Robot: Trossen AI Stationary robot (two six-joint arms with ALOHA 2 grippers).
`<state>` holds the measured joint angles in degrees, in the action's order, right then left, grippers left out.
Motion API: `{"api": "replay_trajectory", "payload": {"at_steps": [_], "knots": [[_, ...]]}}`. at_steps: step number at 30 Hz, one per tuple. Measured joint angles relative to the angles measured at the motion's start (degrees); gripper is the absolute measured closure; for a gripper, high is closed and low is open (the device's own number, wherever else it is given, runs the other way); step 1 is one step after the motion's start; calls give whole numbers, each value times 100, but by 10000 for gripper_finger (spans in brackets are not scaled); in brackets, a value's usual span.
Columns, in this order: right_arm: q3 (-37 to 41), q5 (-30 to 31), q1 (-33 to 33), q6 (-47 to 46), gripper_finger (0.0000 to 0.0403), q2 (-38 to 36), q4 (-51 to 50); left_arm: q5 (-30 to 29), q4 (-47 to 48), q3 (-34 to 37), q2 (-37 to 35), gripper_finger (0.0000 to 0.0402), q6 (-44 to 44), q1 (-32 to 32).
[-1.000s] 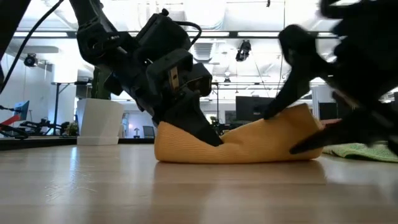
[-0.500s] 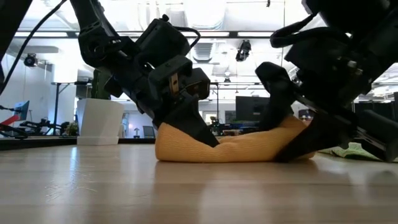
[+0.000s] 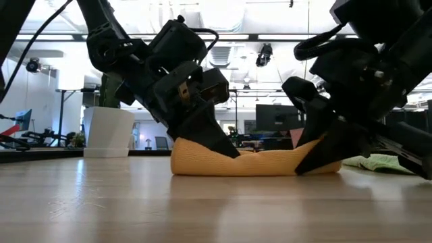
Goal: Roll microfiber towels into tight, uniform cylinder then place into a basket
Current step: Roll the orange microfiber cloth
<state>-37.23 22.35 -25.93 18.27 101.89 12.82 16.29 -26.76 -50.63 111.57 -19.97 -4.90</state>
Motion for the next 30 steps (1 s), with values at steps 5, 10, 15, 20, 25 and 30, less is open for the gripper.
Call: {"api": "replay_trajectory", "payload": {"at_steps": [5,10,15,20,25,30], "knots": [[37,-619,183,-475,372,-24,45,135,61,20,-74,328,501,-113],[49,-2045,626,-1079,373,-135,105,172,78,1,-225,289,1145,-368],[101,-3556,1119,-1574,373,-188,185,-188,139,79,-656,259,1599,-580],[124,-4195,1309,-1746,374,-181,275,-1188,840,133,-1182,249,2411,-943],[126,-4333,1362,-1873,374,-179,361,-2056,699,145,-1420,248,3459,-1555],[141,-4662,1493,-2182,374,-166,562,-3176,552,-2,-1166,248,4168,-2093]]}}
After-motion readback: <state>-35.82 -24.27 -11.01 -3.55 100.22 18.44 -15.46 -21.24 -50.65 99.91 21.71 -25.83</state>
